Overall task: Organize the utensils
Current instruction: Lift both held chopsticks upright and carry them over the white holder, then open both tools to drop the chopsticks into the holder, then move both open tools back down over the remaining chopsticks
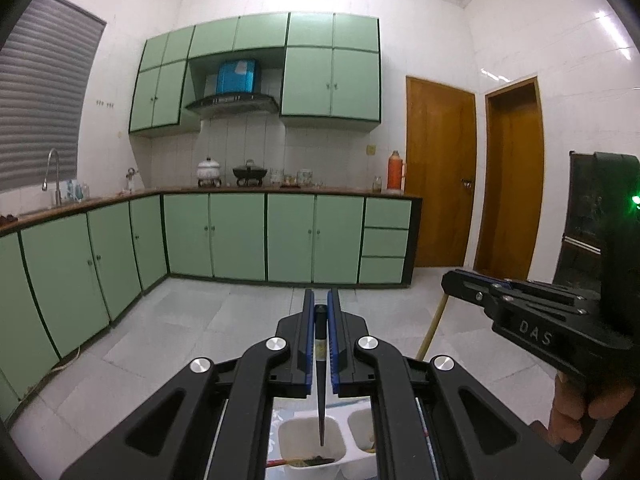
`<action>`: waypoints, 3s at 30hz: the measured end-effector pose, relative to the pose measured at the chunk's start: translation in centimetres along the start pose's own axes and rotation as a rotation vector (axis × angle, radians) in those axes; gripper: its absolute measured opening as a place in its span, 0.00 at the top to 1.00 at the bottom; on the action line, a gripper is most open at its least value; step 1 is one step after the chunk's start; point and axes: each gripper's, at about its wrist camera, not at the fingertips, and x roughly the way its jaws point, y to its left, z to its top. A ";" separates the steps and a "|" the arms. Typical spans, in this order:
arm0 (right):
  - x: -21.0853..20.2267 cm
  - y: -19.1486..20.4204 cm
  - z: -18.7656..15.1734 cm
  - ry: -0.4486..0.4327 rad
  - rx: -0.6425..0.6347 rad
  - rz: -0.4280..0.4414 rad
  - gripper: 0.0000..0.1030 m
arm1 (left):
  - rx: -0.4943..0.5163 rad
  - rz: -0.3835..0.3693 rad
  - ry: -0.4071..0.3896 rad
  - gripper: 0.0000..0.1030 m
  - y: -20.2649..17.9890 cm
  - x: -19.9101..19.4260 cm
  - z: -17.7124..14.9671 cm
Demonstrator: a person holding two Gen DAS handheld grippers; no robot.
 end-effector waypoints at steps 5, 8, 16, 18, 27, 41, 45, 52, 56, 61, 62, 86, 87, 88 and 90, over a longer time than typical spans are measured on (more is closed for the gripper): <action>1.2 0.1 -2.1 0.055 0.004 0.014 0.96 | -0.004 -0.004 0.070 0.94 0.6 1.8 -1.7; 1.6 0.1 -3.1 0.087 0.022 0.030 0.95 | -0.015 -0.004 0.109 0.94 0.9 2.4 -2.5; -0.6 -0.6 -3.7 0.059 0.058 0.006 0.78 | -0.031 0.009 0.111 0.64 1.5 0.9 -2.7; -1.8 -0.9 -3.8 0.040 0.064 -0.011 0.72 | -0.031 0.018 0.098 0.57 1.6 0.0 -2.4; -8.9 -1.6 -6.9 -0.065 0.090 -0.074 0.20 | -0.024 0.030 0.060 0.27 1.1 -6.4 -3.7; -15.8 -0.7 -16.4 -0.011 0.163 -0.121 0.07 | -0.050 0.051 0.161 0.09 0.8 -14.0 -12.0; -16.6 -0.4 -19.5 0.024 0.198 -0.131 0.07 | -0.067 0.050 0.223 0.09 0.7 -14.9 -14.9; -16.2 1.6 -24.0 0.118 0.177 -0.125 0.07 | -0.048 0.080 0.300 0.09 0.5 -15.6 -19.0; -15.9 3.1 -26.3 0.153 0.133 -0.121 0.07 | -0.055 0.094 0.342 0.09 0.9 -16.0 -21.1; -15.0 4.6 -29.1 0.223 0.096 -0.115 0.08 | -0.066 0.122 0.390 0.09 1.7 -16.2 -22.9; -14.7 4.8 -29.5 0.239 0.089 -0.112 0.08 | -0.073 0.126 0.398 0.09 1.8 -16.2 -23.1; -11.8 8.6 -34.1 0.422 -0.045 -0.128 0.39 | -0.094 0.151 0.454 0.09 2.9 -16.8 -25.3; -11.8 8.7 -34.0 0.423 -0.046 -0.130 0.39 | -0.094 0.151 0.453 0.09 2.9 -16.8 -25.3; -11.7 8.8 -34.0 0.424 -0.048 -0.129 0.39 | -0.095 0.150 0.453 0.09 2.9 -16.8 -25.3; -11.6 9.3 -34.0 0.424 -0.058 -0.123 0.39 | -0.097 0.149 0.454 0.09 3.0 -16.8 -25.3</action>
